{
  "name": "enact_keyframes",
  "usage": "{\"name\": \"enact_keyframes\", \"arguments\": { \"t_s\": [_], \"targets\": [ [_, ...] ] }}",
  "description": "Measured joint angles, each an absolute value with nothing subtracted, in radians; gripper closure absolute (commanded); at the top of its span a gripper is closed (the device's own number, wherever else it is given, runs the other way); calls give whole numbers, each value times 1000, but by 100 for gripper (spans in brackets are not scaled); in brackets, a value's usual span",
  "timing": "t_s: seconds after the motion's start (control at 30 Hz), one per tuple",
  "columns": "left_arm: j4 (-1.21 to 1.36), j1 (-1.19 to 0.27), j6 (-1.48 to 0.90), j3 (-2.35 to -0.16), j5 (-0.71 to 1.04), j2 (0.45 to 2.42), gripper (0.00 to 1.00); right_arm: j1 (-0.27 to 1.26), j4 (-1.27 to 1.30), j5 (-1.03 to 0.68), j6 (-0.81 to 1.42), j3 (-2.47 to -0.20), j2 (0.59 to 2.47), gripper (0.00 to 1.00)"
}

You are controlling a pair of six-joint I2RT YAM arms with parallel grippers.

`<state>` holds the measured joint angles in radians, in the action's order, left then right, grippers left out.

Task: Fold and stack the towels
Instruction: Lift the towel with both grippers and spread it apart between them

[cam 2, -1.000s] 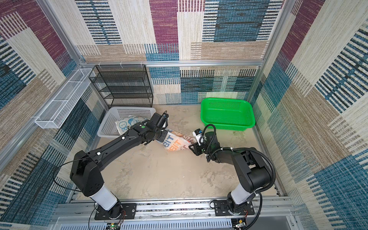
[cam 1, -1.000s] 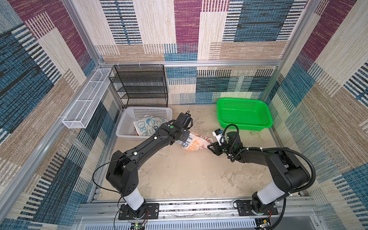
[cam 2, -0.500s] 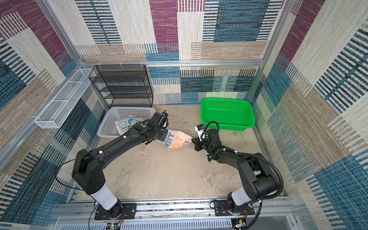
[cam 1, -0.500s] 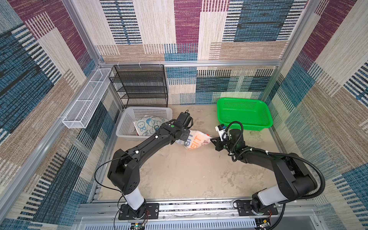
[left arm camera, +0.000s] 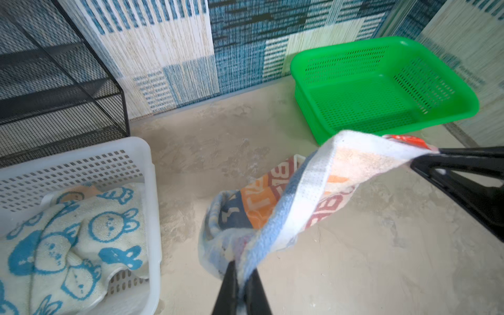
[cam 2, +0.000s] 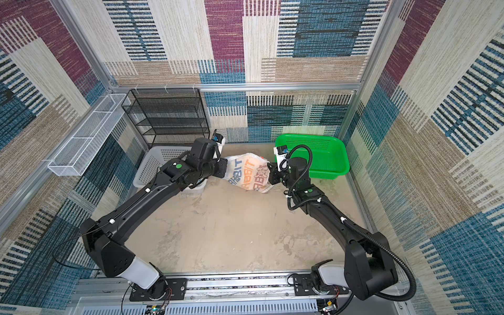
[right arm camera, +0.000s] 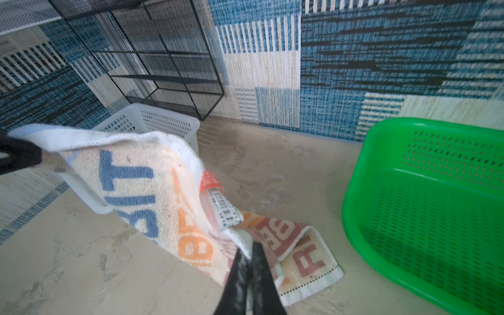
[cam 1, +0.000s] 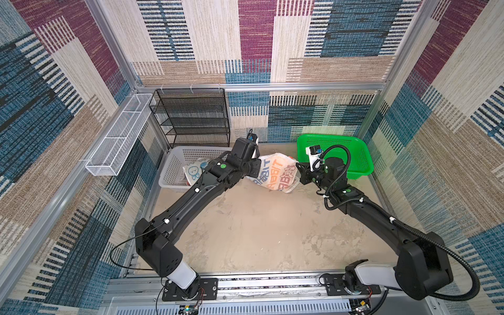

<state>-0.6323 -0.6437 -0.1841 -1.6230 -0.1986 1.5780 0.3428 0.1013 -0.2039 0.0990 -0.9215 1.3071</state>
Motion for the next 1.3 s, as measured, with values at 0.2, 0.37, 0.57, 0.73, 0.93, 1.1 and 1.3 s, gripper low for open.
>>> {"name": "enact_keyframes", "arguments": {
  "t_s": [0.2, 0.37, 0.57, 0.73, 0.93, 1.1, 1.3],
  "targets": [
    [-618, -644, -184, -1642, -180, 1506, 100, 343, 31, -182, 99, -1057, 1296, 100],
    [-617, -644, -183, -1657, -177, 1458, 100, 343, -10, -183, 88, -1119, 1261, 100],
    [-627, -649, -183, -1729, -131, 1411, 100, 343, -53, -192, 76, -1186, 1183, 100],
    [-671, -672, -183, -1791, -94, 1367, 100, 343, -90, -238, 61, -1233, 1103, 100],
    [-708, -746, -184, -1805, -51, 1274, 100, 343, -146, -341, 53, -1280, 1017, 100],
    [-723, -791, -204, -1795, -45, 1197, 100, 343, -166, -421, 77, -1305, 955, 100],
    [-723, -807, -248, -1769, -22, 1150, 100, 345, -158, -492, 118, -1297, 908, 100]
  ]
}}
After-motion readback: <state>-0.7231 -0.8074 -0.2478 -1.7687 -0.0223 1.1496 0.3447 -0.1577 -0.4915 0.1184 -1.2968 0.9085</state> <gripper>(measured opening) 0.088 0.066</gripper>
